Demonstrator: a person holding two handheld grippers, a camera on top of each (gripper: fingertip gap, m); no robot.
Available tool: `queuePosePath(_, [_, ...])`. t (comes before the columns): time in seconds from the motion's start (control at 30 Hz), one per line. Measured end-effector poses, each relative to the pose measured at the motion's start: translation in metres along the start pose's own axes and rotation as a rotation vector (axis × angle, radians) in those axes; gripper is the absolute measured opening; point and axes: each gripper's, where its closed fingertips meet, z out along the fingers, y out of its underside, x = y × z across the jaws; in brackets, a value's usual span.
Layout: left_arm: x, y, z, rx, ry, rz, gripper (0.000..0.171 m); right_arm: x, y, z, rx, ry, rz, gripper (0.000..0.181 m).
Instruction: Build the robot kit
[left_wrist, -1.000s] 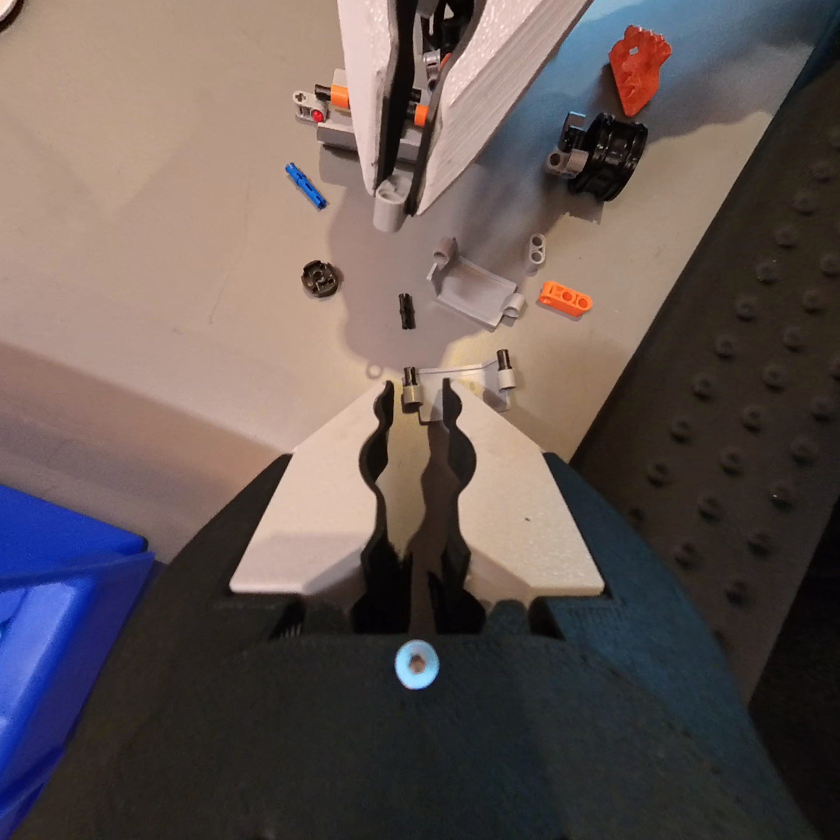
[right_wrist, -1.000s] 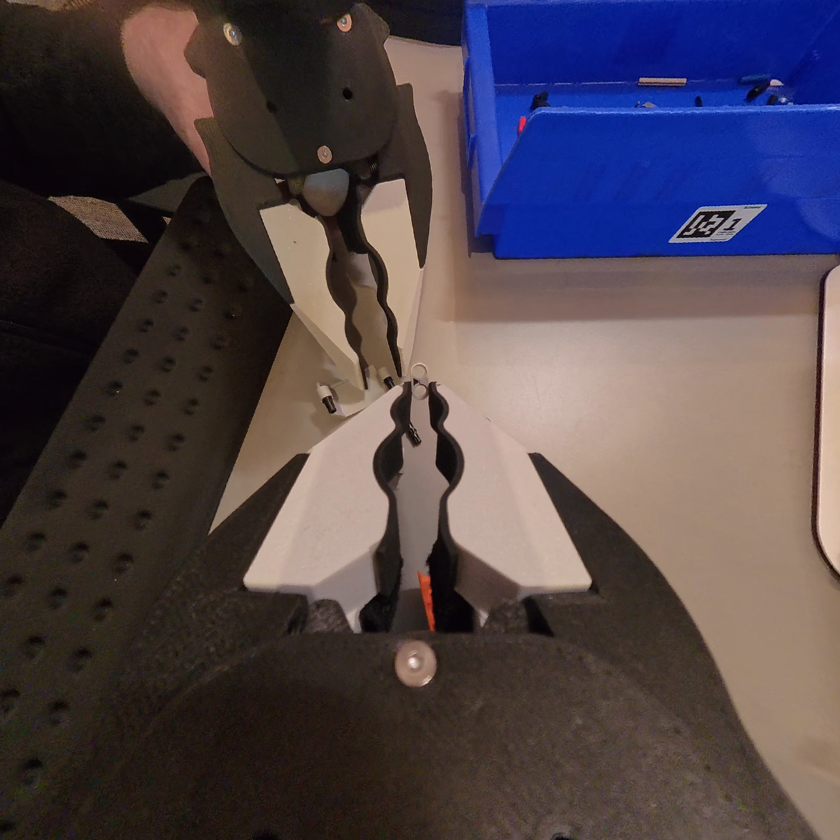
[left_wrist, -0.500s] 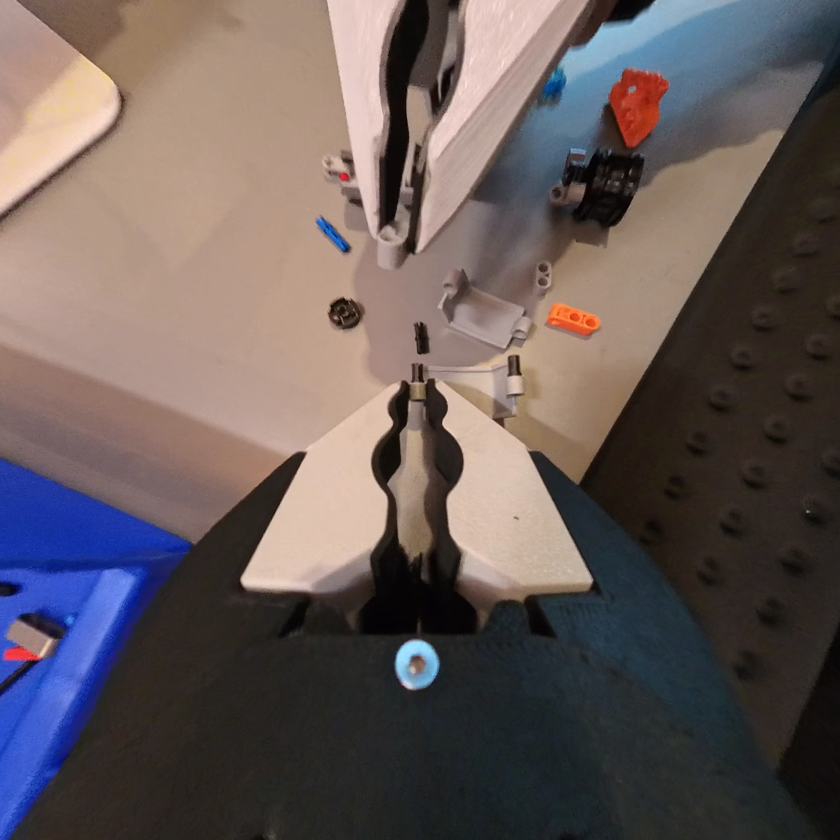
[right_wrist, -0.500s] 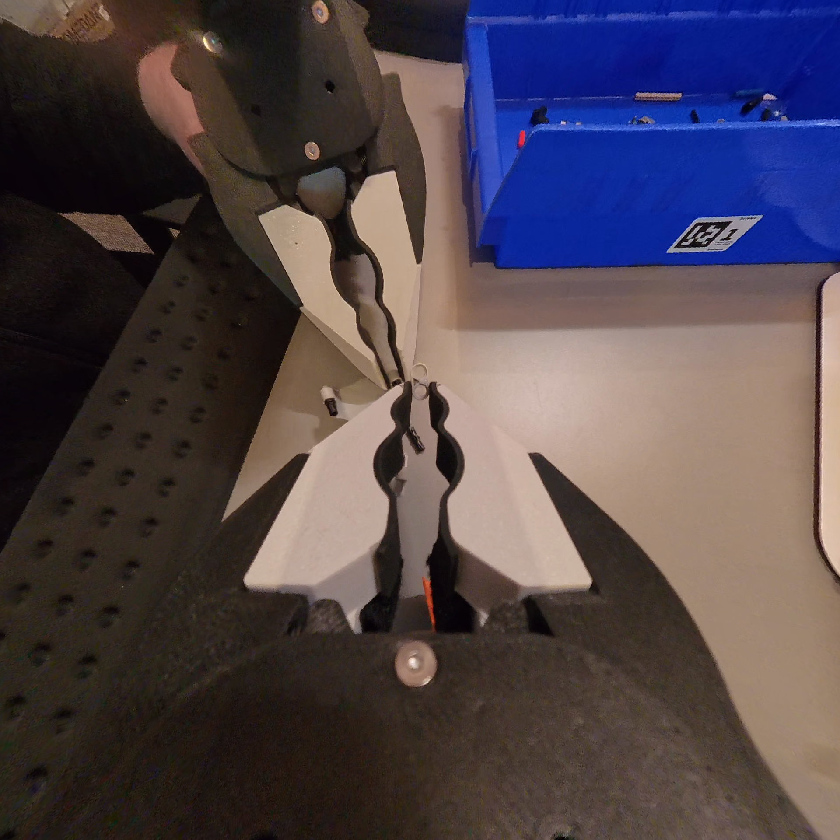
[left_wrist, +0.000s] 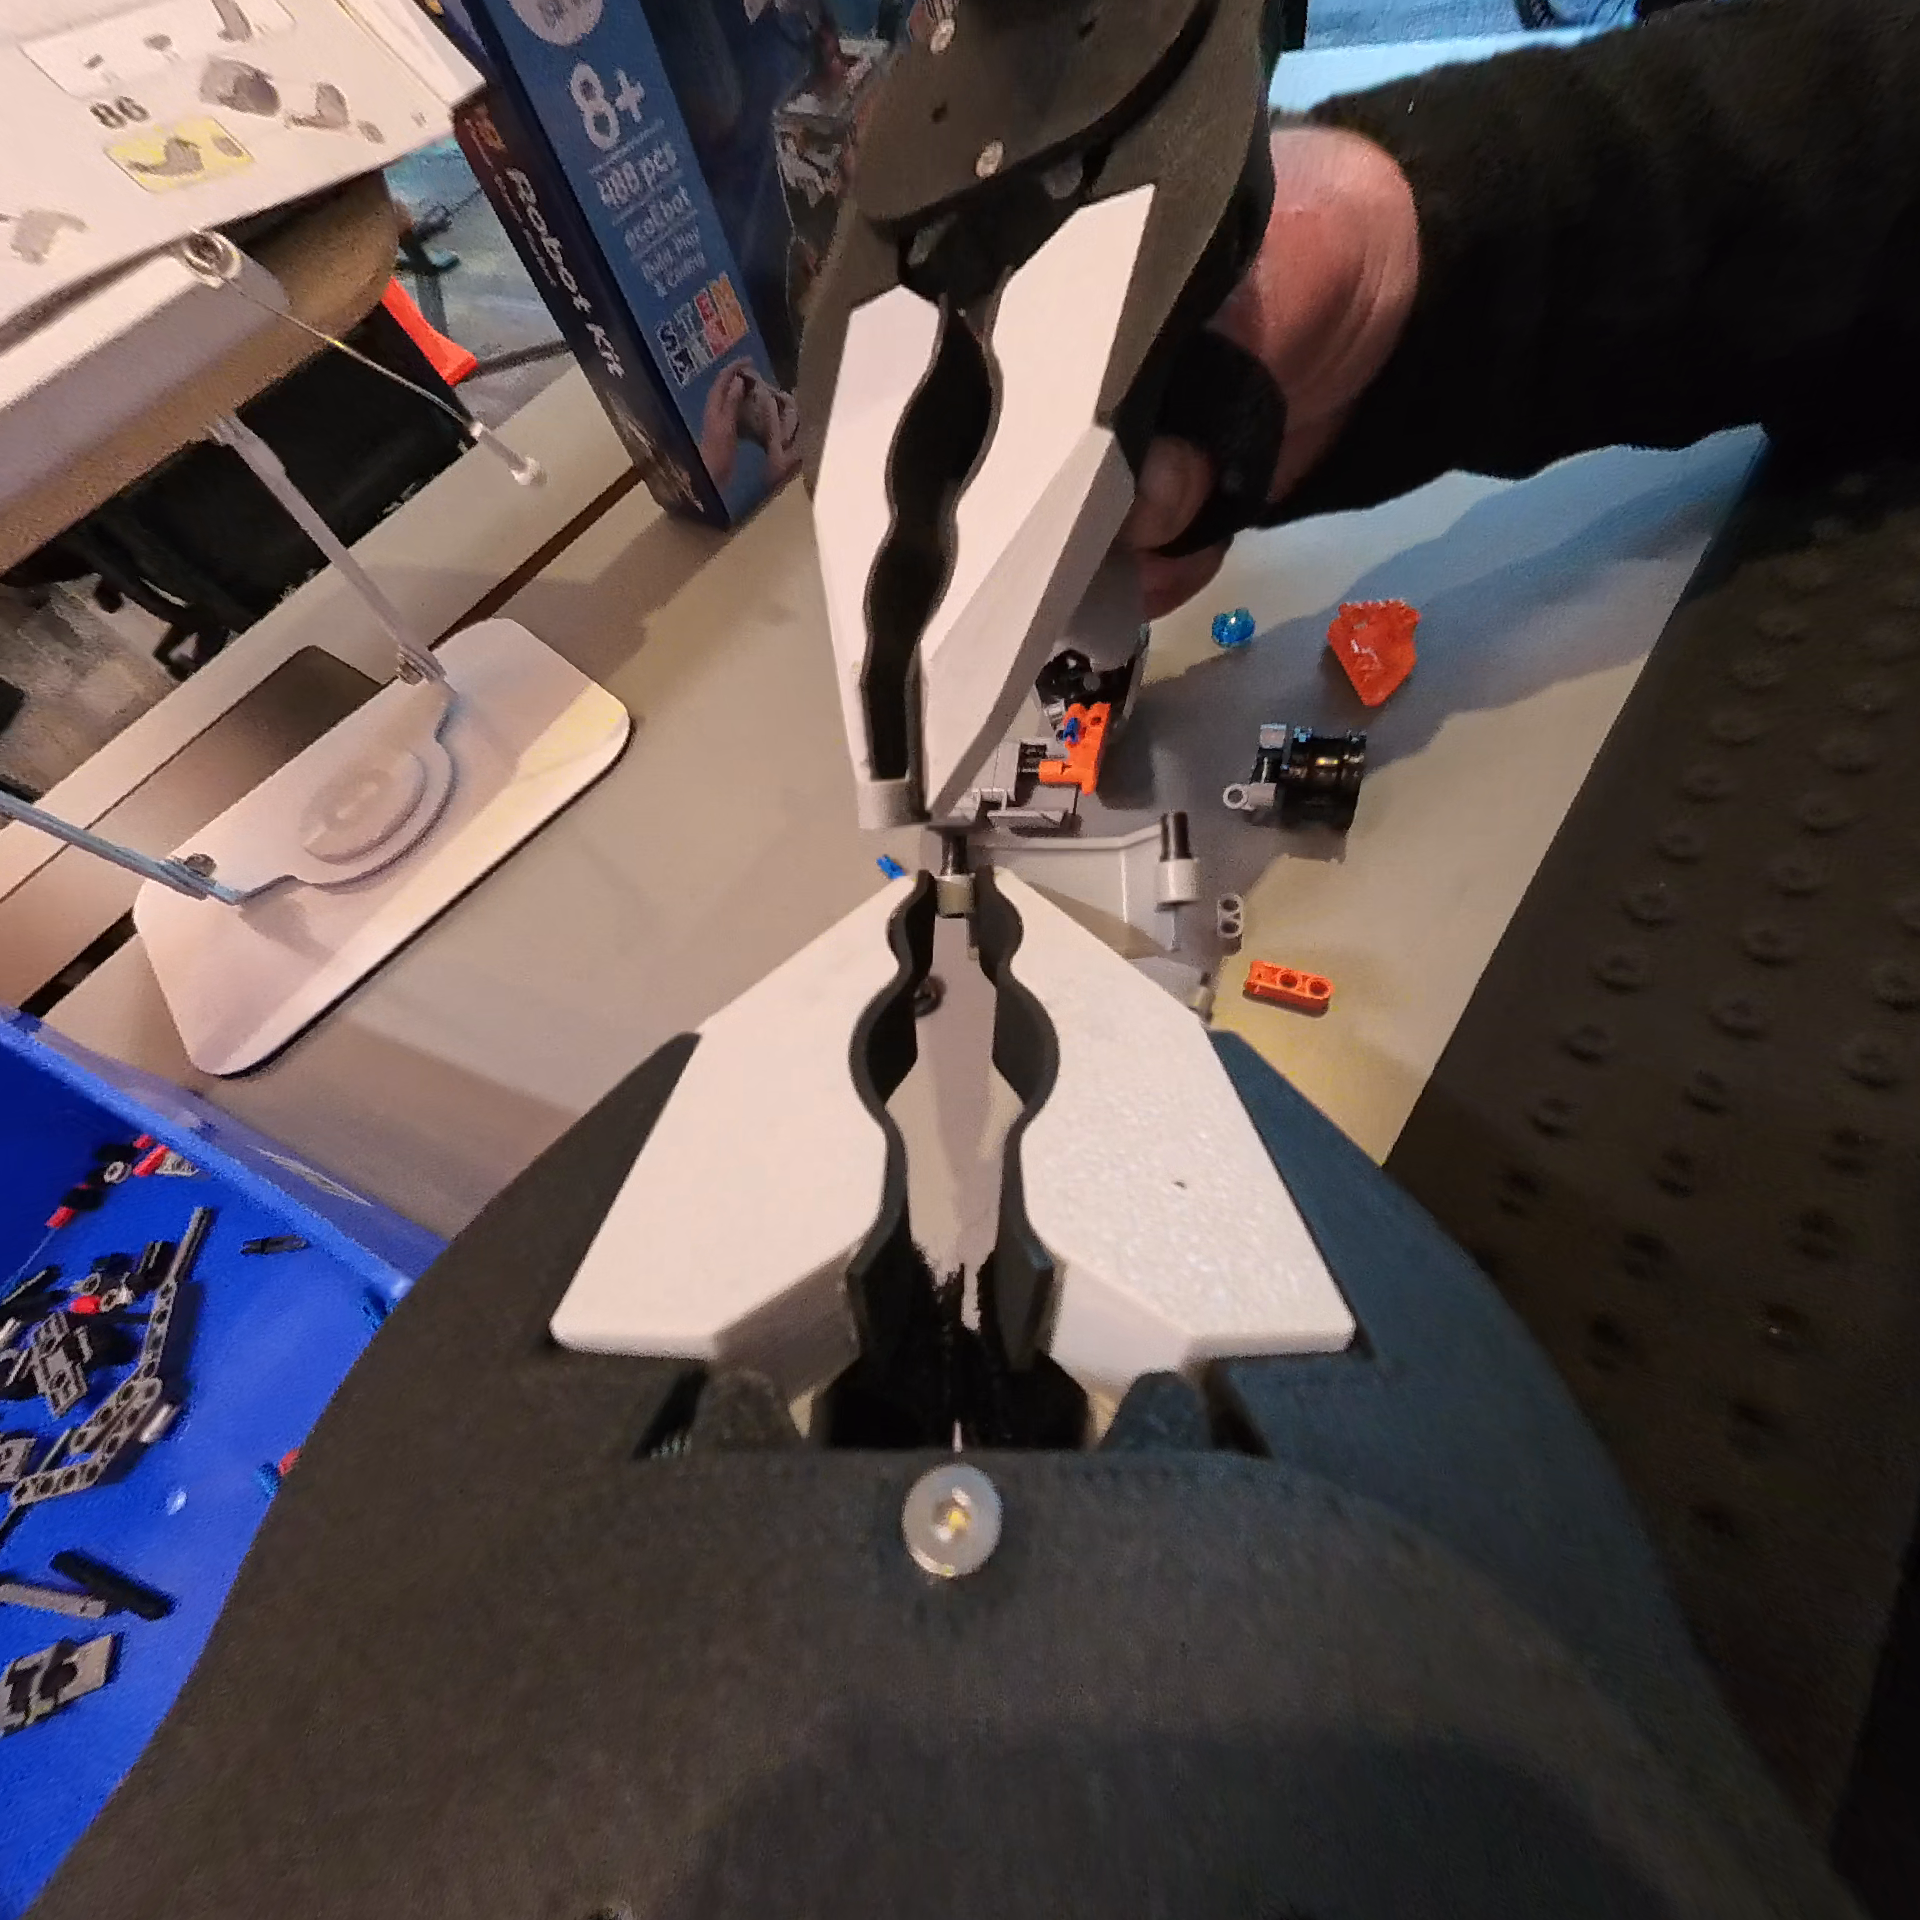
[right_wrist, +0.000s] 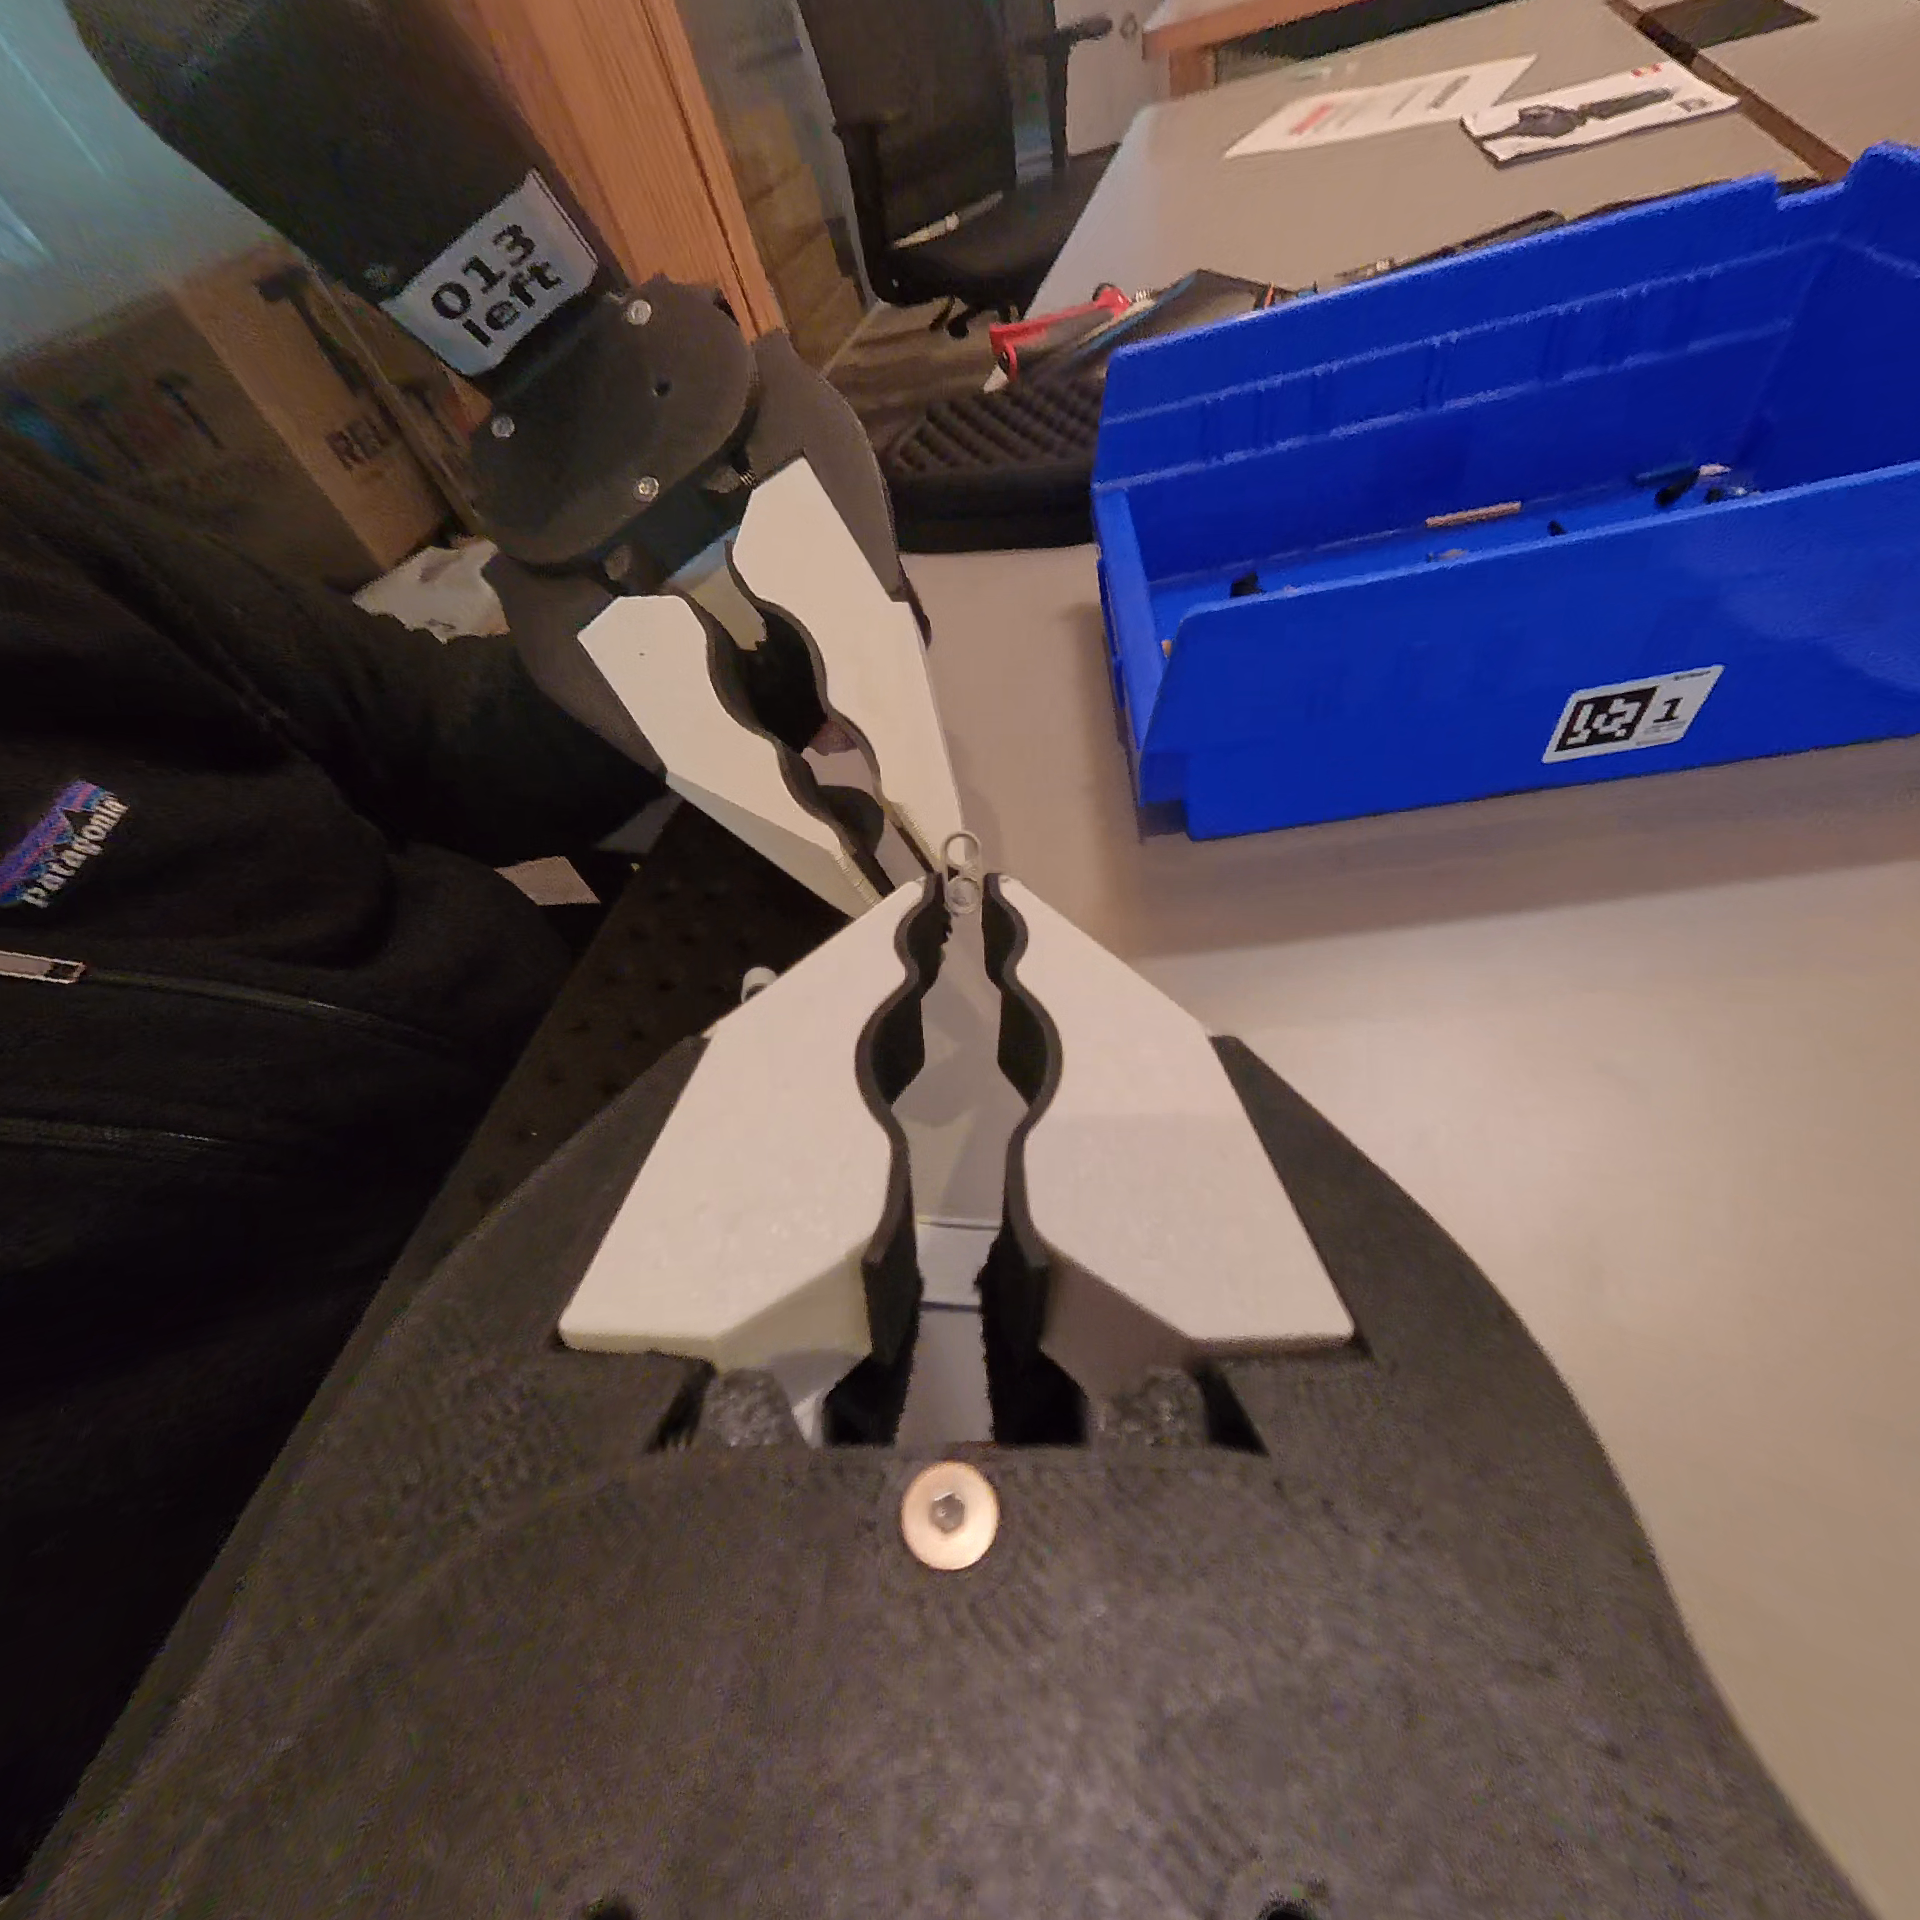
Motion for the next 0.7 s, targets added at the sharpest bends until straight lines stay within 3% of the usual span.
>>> queuePosePath(0.7, [-0.002, -0.03, -0.012, 0.166, 0.054, -0.09, 0.005, -0.014, -0.023, -0.01, 0.163, -0.119, 0.053, 0.004])
